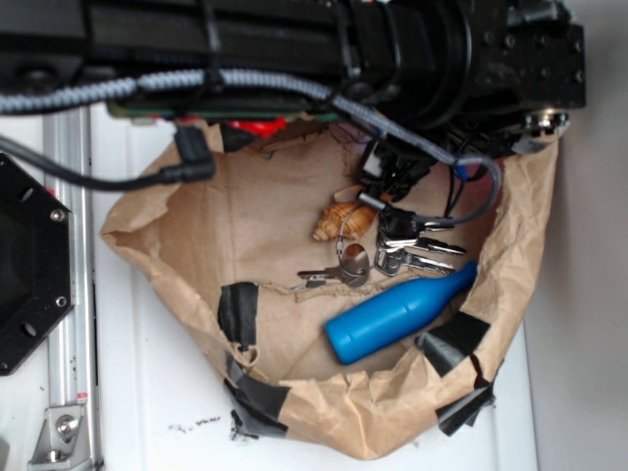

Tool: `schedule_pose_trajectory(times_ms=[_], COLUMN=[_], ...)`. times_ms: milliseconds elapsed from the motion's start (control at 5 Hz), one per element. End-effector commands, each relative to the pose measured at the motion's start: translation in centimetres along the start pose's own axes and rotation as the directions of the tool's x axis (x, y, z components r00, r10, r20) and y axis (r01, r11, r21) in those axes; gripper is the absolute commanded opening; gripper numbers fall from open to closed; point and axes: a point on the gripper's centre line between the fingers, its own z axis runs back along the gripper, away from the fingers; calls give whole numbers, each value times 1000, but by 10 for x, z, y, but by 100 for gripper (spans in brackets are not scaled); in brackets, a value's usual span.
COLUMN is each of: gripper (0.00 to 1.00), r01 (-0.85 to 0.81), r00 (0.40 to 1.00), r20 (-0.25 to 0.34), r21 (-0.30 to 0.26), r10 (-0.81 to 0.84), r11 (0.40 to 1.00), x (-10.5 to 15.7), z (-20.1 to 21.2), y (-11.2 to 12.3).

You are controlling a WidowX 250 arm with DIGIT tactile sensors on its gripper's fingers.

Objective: Grab the green sponge.

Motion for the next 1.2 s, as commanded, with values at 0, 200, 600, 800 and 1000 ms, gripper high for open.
schedule_pose_trajectory(times_ms=[0,200,600,800,1000], gripper=[0,0,1,0,0], r01=[-87,-90,-366,-412,-491], r00=[994,993,874,816,756], r20=[62,76,302,311,276], r21=[14,20,-107,-279,-359], r10=[86,88,381,488,593], r11=[996,996,925,867,794], x=[-8,-11,-50,-68,-74], z=[12,16,75,131,167], y=[18,13,-44,-81,-83])
